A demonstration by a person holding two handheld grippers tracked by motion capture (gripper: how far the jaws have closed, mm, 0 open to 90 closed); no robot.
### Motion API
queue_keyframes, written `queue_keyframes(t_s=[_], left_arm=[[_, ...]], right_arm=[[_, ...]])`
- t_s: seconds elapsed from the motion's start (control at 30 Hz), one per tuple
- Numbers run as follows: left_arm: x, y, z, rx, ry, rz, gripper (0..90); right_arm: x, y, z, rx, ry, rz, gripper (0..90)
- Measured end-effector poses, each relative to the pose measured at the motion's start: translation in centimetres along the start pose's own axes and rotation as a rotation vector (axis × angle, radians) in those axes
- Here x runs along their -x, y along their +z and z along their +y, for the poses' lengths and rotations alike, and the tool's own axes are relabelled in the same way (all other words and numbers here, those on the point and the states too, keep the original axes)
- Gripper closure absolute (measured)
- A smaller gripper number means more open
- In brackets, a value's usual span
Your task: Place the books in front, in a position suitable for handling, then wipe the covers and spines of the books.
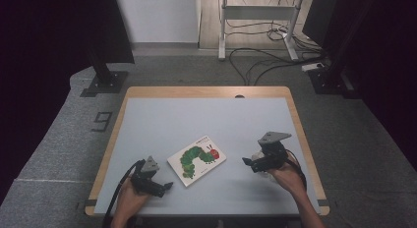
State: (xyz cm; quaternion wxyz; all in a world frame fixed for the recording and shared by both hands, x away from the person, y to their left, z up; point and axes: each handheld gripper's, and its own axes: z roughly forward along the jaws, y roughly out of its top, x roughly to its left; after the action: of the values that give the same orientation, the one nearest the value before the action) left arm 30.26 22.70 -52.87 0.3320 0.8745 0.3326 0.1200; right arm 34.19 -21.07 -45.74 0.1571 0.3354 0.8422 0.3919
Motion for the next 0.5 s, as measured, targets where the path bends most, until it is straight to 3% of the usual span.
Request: queue_keyframes(t_s=[0.3, 0.5], left_arm=[[0.0, 0.0, 0.0, 0.001, -0.002, 0.000, 0.0], [0.0, 0.0, 0.0, 0.001, -0.002, 0.000, 0.0]], right_arm=[[2.7, -2.4, -2.5, -0.006, 0.074, -0.077, 7.6], [4.0, -2.7, -4.1, -0.030, 0.123, -0.121, 10.1]])
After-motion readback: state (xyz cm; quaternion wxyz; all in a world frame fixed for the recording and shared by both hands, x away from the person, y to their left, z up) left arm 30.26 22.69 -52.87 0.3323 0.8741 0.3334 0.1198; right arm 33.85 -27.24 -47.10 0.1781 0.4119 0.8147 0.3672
